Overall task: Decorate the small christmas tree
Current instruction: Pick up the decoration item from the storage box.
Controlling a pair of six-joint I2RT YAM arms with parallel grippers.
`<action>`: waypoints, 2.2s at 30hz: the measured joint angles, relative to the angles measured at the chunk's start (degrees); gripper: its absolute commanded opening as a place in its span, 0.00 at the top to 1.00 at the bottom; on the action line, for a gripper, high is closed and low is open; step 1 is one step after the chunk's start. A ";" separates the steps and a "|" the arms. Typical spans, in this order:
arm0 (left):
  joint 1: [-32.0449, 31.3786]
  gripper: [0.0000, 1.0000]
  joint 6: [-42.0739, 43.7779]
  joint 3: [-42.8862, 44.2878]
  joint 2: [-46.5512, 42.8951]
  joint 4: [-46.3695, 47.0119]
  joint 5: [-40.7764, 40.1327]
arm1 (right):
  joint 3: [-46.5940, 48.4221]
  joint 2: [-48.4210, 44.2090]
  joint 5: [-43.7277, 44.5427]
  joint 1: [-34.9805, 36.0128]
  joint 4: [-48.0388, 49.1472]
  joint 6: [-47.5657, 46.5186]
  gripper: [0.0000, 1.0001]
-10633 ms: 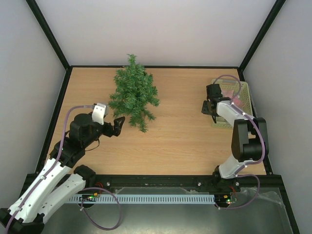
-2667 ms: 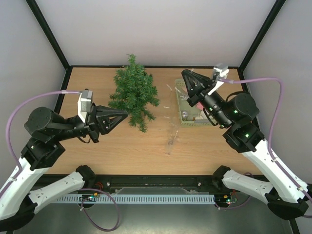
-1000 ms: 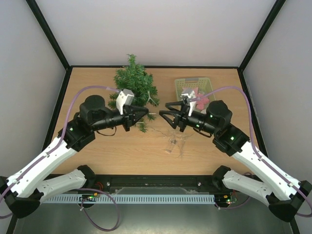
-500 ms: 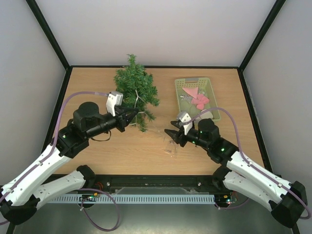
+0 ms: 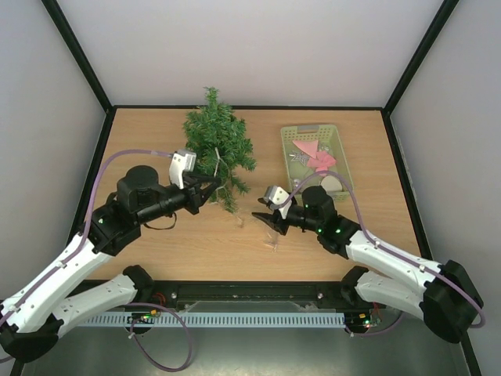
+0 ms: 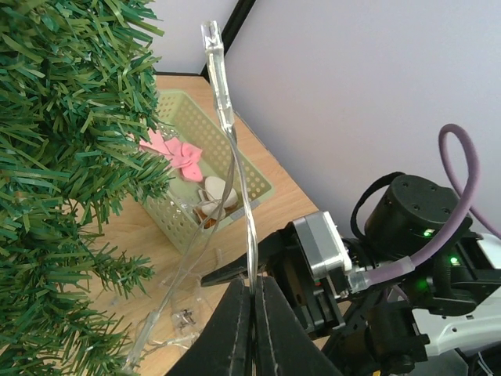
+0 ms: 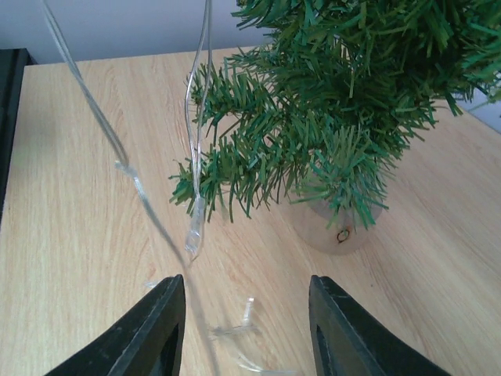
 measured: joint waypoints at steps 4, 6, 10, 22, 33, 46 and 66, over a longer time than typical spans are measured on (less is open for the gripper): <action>0.00 0.98 -0.48 0.00 -0.22 -0.26 0.02 | -0.96 3.43 -0.13 0.00 5.95 -0.66 0.66; 0.02 0.98 -0.76 0.00 -0.39 -0.68 0.02 | -1.07 4.96 0.04 0.00 8.00 -0.31 0.66; 0.02 0.98 -1.16 0.00 -0.87 -1.22 -0.02 | -1.07 5.20 -0.22 0.00 8.79 -0.11 0.59; 0.04 0.98 0.02 4.92 -0.74 -6.67 -4.72 | 7.54 -3.28 14.27 0.11 -11.65 12.90 0.61; 0.04 0.98 1.86 11.61 -2.19 -9.68 -12.26 | 5.70 -7.52 26.23 0.11 -19.56 57.11 0.74; 0.04 0.98 1.64 11.10 -3.39 -10.10 -13.18 | 1.36 10.56 28.61 2.10 -16.31 67.34 0.73; 0.04 0.98 1.75 9.64 -7.72 -12.61 -14.12 | 21.33 32.59 44.06 2.97 -17.81 76.00 0.66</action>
